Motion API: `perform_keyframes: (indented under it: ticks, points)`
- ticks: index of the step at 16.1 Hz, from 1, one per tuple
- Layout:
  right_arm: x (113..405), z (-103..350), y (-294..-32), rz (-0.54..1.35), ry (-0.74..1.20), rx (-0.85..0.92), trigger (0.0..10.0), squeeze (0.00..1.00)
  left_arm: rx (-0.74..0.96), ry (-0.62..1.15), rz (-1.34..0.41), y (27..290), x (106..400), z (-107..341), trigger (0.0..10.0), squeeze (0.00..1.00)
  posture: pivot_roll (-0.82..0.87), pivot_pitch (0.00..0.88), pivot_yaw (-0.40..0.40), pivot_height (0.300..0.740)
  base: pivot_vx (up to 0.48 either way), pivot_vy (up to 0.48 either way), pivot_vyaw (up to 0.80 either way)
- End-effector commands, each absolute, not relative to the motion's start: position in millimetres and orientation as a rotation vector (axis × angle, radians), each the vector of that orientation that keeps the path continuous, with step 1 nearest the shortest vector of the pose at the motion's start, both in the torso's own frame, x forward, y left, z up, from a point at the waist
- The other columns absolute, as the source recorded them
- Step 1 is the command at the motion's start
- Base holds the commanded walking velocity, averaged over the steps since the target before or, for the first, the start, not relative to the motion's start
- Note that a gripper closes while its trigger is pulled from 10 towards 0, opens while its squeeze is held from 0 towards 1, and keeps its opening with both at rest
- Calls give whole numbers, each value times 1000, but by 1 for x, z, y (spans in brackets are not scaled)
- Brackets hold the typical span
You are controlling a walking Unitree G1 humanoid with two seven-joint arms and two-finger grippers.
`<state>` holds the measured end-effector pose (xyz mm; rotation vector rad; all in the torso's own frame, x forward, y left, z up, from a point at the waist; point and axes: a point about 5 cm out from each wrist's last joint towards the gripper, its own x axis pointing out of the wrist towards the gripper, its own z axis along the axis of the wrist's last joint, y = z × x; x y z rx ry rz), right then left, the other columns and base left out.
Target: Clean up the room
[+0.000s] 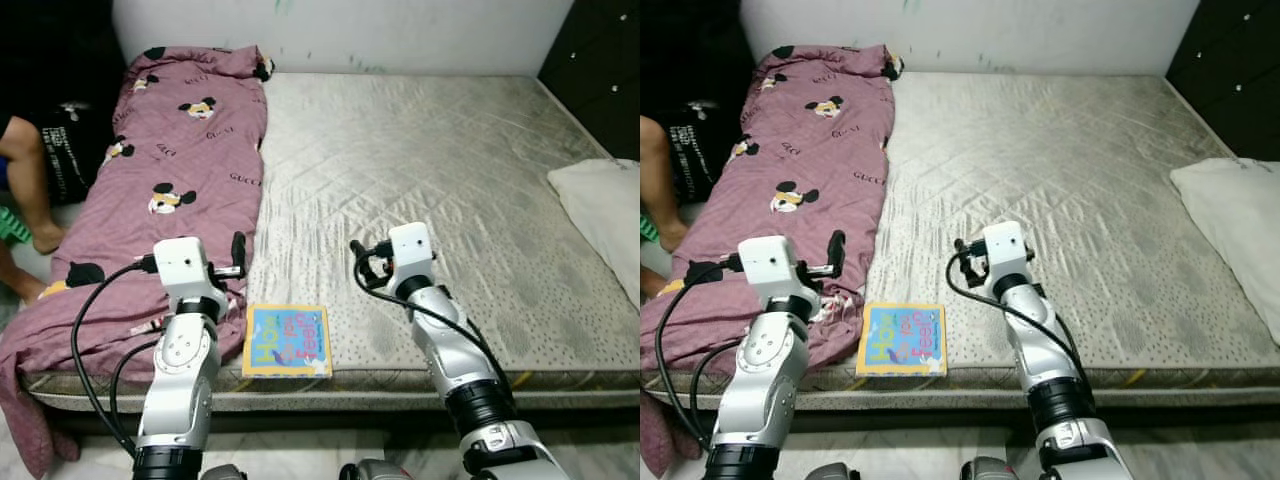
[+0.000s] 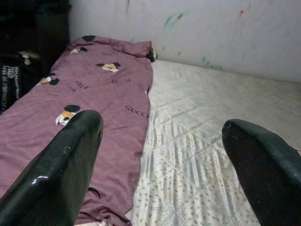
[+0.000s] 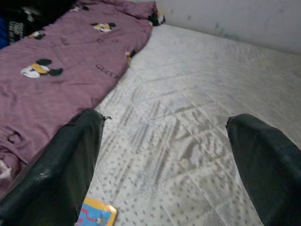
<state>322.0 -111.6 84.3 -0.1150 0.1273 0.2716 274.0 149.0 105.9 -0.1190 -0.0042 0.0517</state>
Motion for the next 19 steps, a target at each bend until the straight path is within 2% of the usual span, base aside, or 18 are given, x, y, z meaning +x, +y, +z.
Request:
perform_keyframes:
  ticks: [1,5,8,10,13,16,19]
  points:
    - [323,88,-110,269,112,-113,10000,0,-114,-18,46,151,274,109,10000,0,-40,0,-8,740,319,0,0]
    - [323,88,-111,266,112,-110,10000,0,-119,-19,38,150,274,109,10000,0,-39,0,-10,740,358,0,0]
    - [323,104,-120,239,21,-61,10000,0,-110,-17,54,153,272,108,10000,0,-35,0,-11,740,360,0,0]
    - [315,115,-136,214,-33,-71,10000,0,-75,-16,90,165,261,105,10000,0,-37,0,-11,740,0,0,0]
    - [297,107,-155,196,2,-103,10000,0,-16,10,93,174,235,97,10000,0,-47,0,-11,740,0,0,0]
    - [287,93,-156,194,36,-116,10000,0,4,65,110,184,219,84,10000,0,-45,0,-2,740,0,0,0]
    - [289,93,-151,188,47,-104,10000,0,-4,70,103,181,223,84,10000,0,-41,0,5,740,0,0,-169]
